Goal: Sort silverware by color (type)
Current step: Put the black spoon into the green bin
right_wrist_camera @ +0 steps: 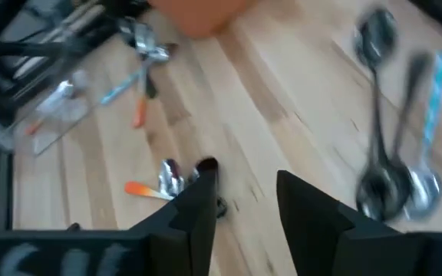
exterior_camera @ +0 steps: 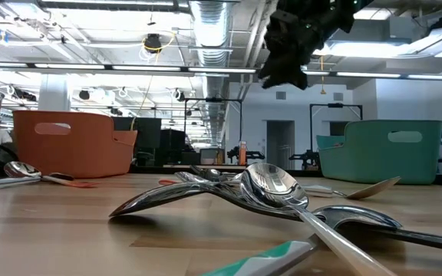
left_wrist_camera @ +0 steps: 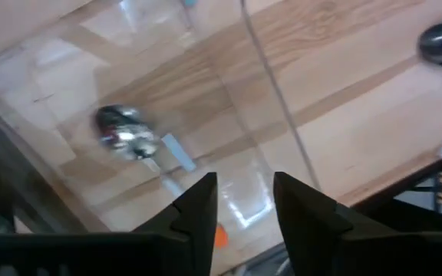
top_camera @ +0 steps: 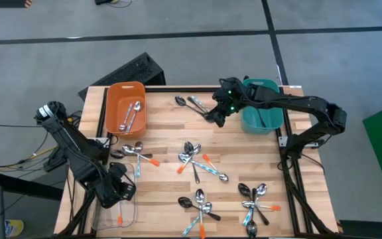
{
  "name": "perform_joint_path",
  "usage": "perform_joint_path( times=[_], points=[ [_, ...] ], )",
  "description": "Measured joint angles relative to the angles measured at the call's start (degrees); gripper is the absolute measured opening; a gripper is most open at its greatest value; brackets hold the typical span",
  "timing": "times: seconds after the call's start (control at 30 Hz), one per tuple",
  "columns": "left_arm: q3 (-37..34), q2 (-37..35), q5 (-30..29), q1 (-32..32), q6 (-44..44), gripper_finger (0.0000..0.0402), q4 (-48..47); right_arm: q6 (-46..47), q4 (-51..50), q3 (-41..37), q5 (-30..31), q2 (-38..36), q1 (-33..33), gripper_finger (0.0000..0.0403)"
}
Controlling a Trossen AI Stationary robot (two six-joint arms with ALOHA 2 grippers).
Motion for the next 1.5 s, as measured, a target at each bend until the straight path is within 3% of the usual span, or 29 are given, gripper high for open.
perform_joint_path(
  times=[0.13,0.3,0.43,0.57,0.67,0.8,0.97,1.1,1.2,1.5],
  points=[
    [0.0,-2.61,-4.05,1.52,-0.15,0.013,0.27,3.28,-5.12,-0.02,1.39,0.64,-1.36,0.017],
    [0.0,-7.3,-17.14,4.24,2.78,0.013,1.4,3.42,-8.62,0.02,6.16,0.53,-0.45,0.0162],
    [0.0,-10.17,-27.41,8.57,9.95,0.013,3.89,3.04,-11.79,-0.16,7.1,0.53,0.67,0.0157],
    [0.0,-10.82,-31.11,15.88,22.38,0.013,9.91,3.23,-11.9,-3.59,9.05,0.53,2.09,0.0156],
    [0.0,-10.27,-29.06,22.06,33.45,0.013,16.29,4.26,-11.17,-6.36,8.71,0.53,4.03,0.0157],
    [0.02,-9.19,-21.36,30.4,46.46,0.013,22.32,4.41,-9.83,-7.81,10.73,0.55,7.07,0.0157],
    [0.02,-9.37,-14.78,39.73,53.76,0.013,22.97,5.11,-4.13,-7.78,14.82,0.53,7.31,0.0152],
    [0.02,-10.09,-10.94,45.23,58.51,0.013,24.31,4.49,-0.77,-7.73,14.97,1.21,4.73,0.0149],
    [0.02,-10.13,-8.99,47.8,60.97,0.013,25.56,1.72,0.49,-5.38,13.65,5.61,3.1,0.0145],
    [0.02,-11.38,-3.82,48.29,56.49,0.013,21.98,-7.11,-9.37,12.81,12.86,25.95,0.28,0.0142]
  ],
)
